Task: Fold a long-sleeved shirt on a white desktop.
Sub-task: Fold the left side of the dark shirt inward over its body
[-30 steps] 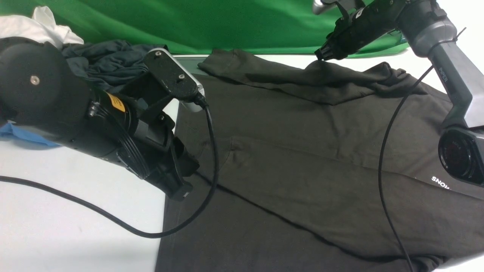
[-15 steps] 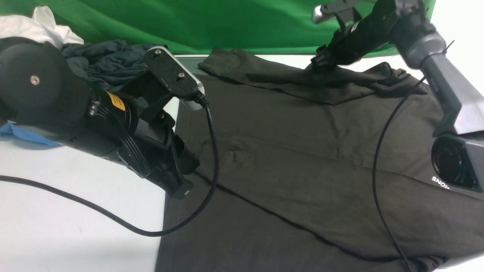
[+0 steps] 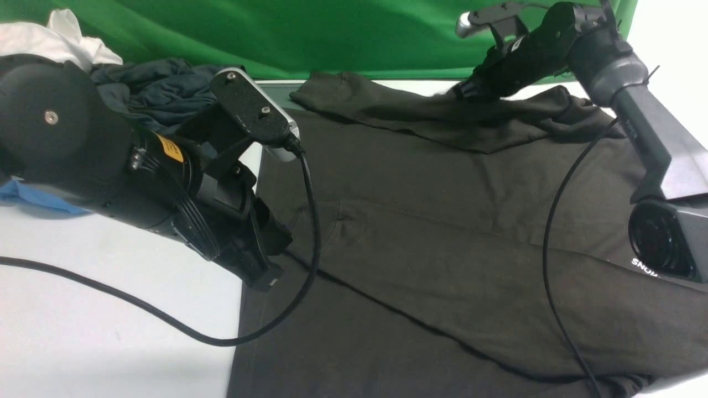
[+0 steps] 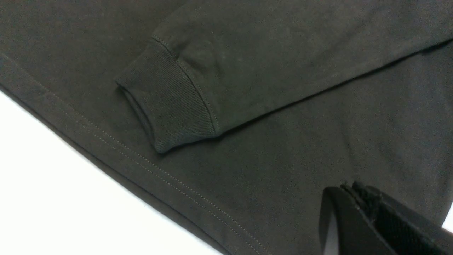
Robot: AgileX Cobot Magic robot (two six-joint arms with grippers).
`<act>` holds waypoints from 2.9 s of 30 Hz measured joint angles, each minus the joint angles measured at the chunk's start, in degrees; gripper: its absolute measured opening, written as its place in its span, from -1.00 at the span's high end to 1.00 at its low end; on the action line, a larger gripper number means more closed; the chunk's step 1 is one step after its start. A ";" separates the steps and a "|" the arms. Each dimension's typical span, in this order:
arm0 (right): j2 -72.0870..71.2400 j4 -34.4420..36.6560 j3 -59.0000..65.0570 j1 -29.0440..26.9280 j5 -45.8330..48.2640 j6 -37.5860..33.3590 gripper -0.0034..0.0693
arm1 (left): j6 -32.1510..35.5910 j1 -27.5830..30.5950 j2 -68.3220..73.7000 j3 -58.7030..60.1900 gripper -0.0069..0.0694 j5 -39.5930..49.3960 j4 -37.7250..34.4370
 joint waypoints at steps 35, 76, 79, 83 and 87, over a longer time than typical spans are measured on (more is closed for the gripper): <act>-8.91 0.09 4.14 0.80 12.20 -1.78 0.77 | -0.29 0.00 0.00 0.00 0.77 -1.06 2.13; -13.31 5.13 24.57 2.95 -8.73 -8.53 -0.36 | -4.61 0.00 0.00 0.00 0.77 -3.43 2.95; -12.47 5.21 24.57 3.45 -10.33 -9.19 -0.36 | -4.66 0.00 0.00 0.00 0.77 -3.43 2.77; -10.76 5.14 24.57 4.13 -13.44 -9.70 -0.36 | -4.66 0.00 0.00 0.00 0.77 -3.45 2.55; -9.06 5.08 24.57 4.33 -15.48 -9.45 -0.35 | -4.66 0.00 0.00 0.00 0.77 -3.61 2.50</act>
